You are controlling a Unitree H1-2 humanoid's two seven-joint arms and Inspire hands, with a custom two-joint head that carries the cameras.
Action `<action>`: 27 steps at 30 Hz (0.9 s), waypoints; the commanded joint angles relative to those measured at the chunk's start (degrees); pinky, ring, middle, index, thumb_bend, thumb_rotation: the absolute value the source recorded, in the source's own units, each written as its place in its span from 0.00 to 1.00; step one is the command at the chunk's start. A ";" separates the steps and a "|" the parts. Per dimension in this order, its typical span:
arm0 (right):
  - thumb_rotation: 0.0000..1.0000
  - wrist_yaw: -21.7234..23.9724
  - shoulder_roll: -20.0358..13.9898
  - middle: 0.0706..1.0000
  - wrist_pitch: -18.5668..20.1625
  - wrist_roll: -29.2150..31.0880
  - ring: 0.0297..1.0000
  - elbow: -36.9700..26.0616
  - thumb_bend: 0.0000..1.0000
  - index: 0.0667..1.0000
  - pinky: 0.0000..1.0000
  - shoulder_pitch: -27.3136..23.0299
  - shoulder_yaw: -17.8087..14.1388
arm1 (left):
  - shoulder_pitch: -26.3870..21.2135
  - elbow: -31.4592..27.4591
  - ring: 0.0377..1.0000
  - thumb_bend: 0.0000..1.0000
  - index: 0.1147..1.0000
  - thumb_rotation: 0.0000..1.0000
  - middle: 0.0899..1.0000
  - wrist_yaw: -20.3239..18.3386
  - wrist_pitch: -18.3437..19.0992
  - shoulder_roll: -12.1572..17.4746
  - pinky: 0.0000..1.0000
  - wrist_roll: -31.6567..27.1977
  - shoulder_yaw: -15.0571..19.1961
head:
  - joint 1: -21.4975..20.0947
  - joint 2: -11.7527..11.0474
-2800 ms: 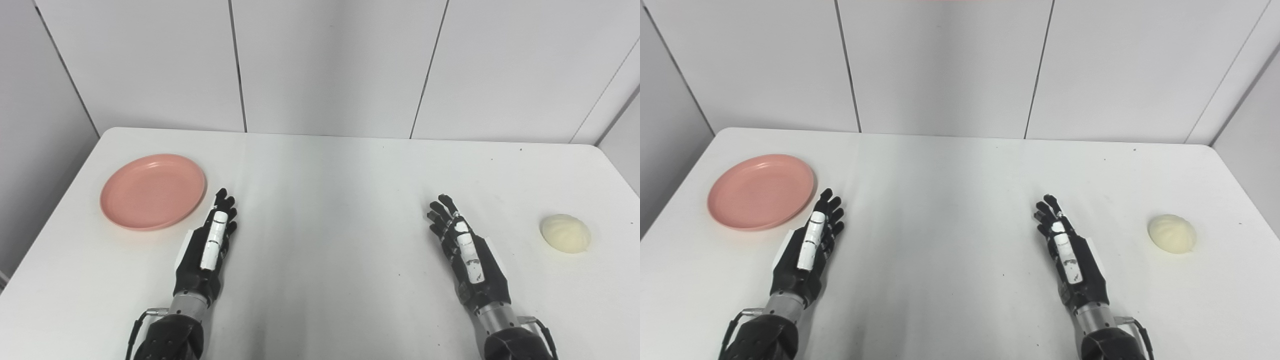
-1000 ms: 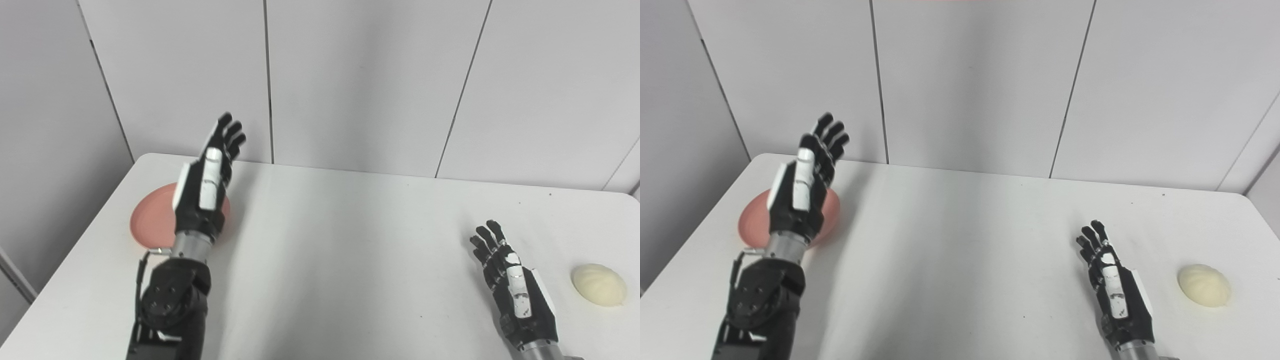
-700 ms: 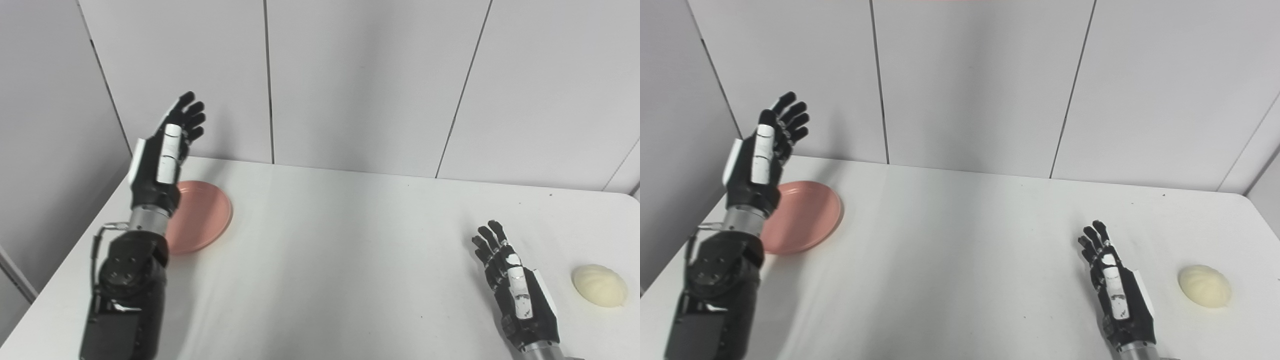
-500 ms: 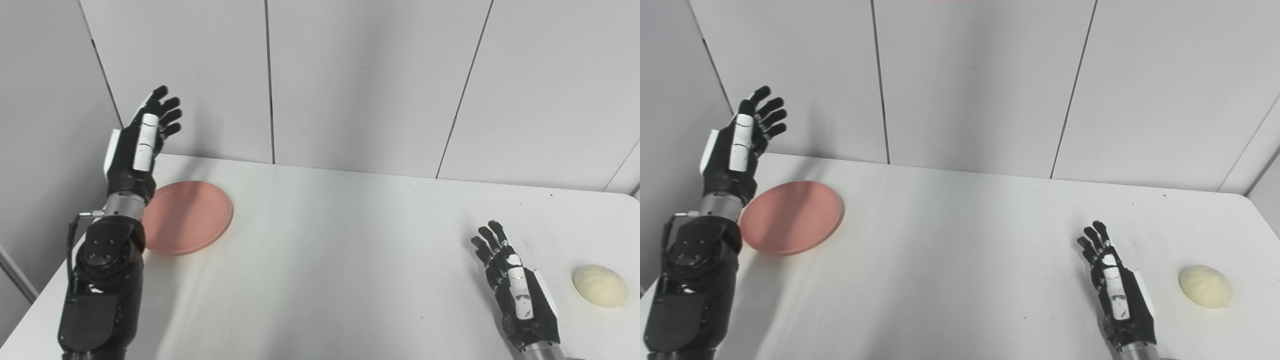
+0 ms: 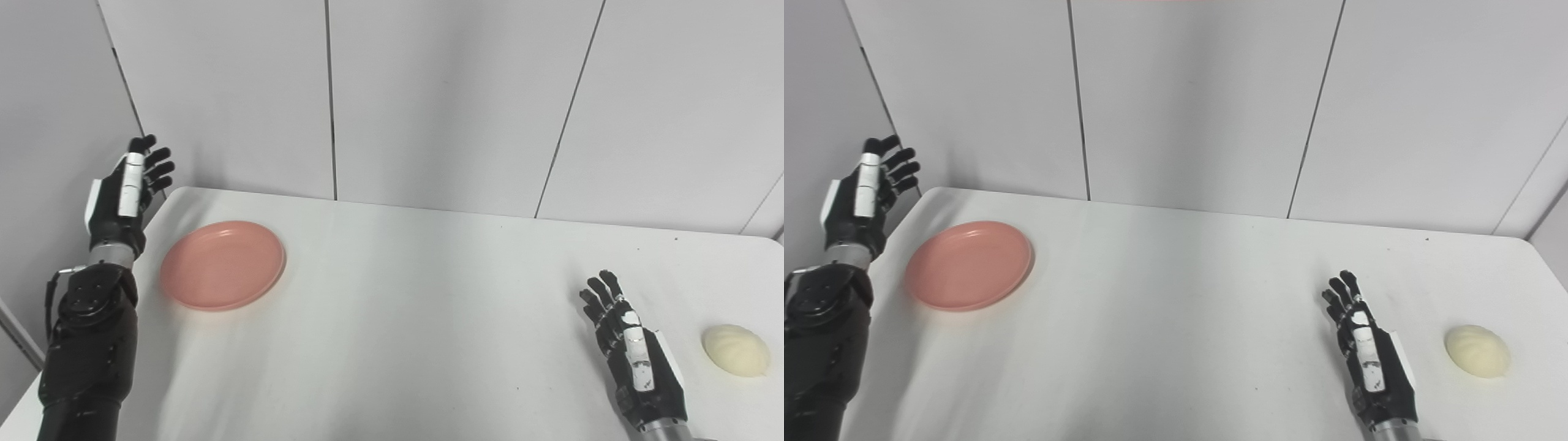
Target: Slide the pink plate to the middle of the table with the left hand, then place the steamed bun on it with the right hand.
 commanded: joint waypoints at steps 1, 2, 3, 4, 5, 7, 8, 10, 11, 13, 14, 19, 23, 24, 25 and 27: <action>0.93 0.56 0.25 0.96 -1.78 0.64 0.94 1.37 0.79 0.98 1.00 2.24 -0.18 | -2.71 0.57 0.81 0.90 0.86 0.90 0.83 1.19 -2.12 0.91 0.81 -0.72 0.72 | -0.05 0.19; 0.93 0.57 0.24 0.96 -1.80 0.67 0.94 1.40 0.79 0.98 1.00 2.23 -0.20 | -2.71 1.24 0.82 0.87 0.87 0.91 0.83 1.41 -2.27 0.88 0.82 -0.74 0.82 | -0.05 0.19; 0.93 0.58 0.21 0.96 -1.81 0.67 0.94 1.37 0.79 0.98 1.00 2.26 -0.21 | -2.75 3.11 0.82 0.86 0.88 0.91 0.83 1.36 -3.25 1.06 0.82 -0.76 0.88 | -0.02 0.26; 0.93 0.61 0.13 0.96 -1.89 0.61 0.94 1.36 0.79 0.98 1.00 2.30 -0.19 | -2.78 4.72 0.82 0.85 0.88 0.90 0.84 1.25 -4.15 1.20 0.83 -0.82 0.92 | 0.02 0.30; 0.94 0.65 0.06 0.96 -1.95 0.60 0.94 1.34 0.79 0.98 1.00 2.33 -0.18 | -2.82 6.06 0.82 0.85 0.88 0.90 0.84 1.14 -5.11 1.30 0.84 -0.86 0.91 | 0.08 0.38; 0.94 0.71 -0.05 0.96 -1.97 0.65 0.94 1.34 0.78 0.98 1.00 2.36 -0.21 | -2.81 7.50 0.81 0.85 0.87 0.89 0.83 0.94 -6.30 1.30 0.82 -1.02 0.86 | 0.18 0.48; 0.94 0.72 -0.09 0.96 -1.91 0.69 0.94 1.30 0.78 0.98 1.00 2.37 -0.21 | -2.71 7.64 0.81 0.84 0.87 0.89 0.83 0.87 -6.49 1.20 0.82 -1.15 0.83 | 0.19 0.54; 0.94 0.67 -0.10 0.96 -1.82 0.66 0.94 1.20 0.78 0.98 1.00 2.37 -0.19 | -2.52 8.24 0.81 0.84 0.86 0.89 0.82 0.47 -6.80 1.16 0.81 -1.44 0.67 | 0.14 0.69; 0.94 0.62 -0.09 0.95 -1.81 0.62 0.94 1.15 0.78 0.98 1.00 2.36 -0.18 | -2.44 8.67 0.82 0.84 0.86 0.88 0.83 0.23 -6.99 1.21 0.81 -1.60 0.52 | 0.14 0.69; 0.94 0.58 -0.07 0.95 -1.84 0.60 0.93 1.10 0.79 0.98 1.00 2.37 -0.17 | -2.31 9.64 0.82 0.84 0.87 0.88 0.84 0.00 -7.23 1.24 0.81 -1.81 0.28 | 0.00 0.78; 0.94 0.54 -0.08 0.95 -1.76 0.55 0.94 1.03 0.79 0.98 1.00 2.40 -0.15 | -2.35 10.78 0.82 0.83 0.87 0.88 0.84 -0.30 -7.33 1.14 0.81 -2.20 0.34 | -0.14 0.86; 0.93 0.30 0.07 0.95 -1.67 0.44 0.93 0.64 0.80 0.97 1.00 2.50 -0.17 | -2.18 14.50 0.82 0.83 0.85 0.85 0.83 -2.21 -8.60 0.62 0.81 -3.72 0.18 | -0.43 1.16; 0.93 0.27 0.05 0.95 -1.56 0.38 0.93 0.27 0.79 0.97 1.00 2.69 -0.16 | -2.27 16.96 0.81 0.83 0.85 0.85 0.83 -3.34 -9.92 0.56 0.80 -4.29 -0.21 | -0.55 1.43; 0.93 0.27 0.04 0.95 -1.50 0.40 0.94 0.19 0.79 0.97 1.00 2.73 -0.17 | -2.30 17.33 0.82 0.82 0.85 0.85 0.83 -3.50 -10.18 0.54 0.81 -4.48 -0.24 | -0.55 1.43; 0.93 0.36 0.00 0.95 -1.49 0.50 0.94 0.15 0.78 0.97 1.00 2.76 -0.17 | -2.34 17.89 0.82 0.81 0.85 0.85 0.82 -3.59 -10.41 0.45 0.81 -4.62 -0.22 | -0.57 1.52; 0.93 0.45 -0.06 0.95 -1.47 0.60 0.94 0.03 0.77 0.97 1.00 2.83 -0.17 | -2.26 18.49 0.81 0.81 0.84 0.85 0.81 -3.33 -10.50 0.23 0.79 -4.74 -0.12 | -0.61 1.66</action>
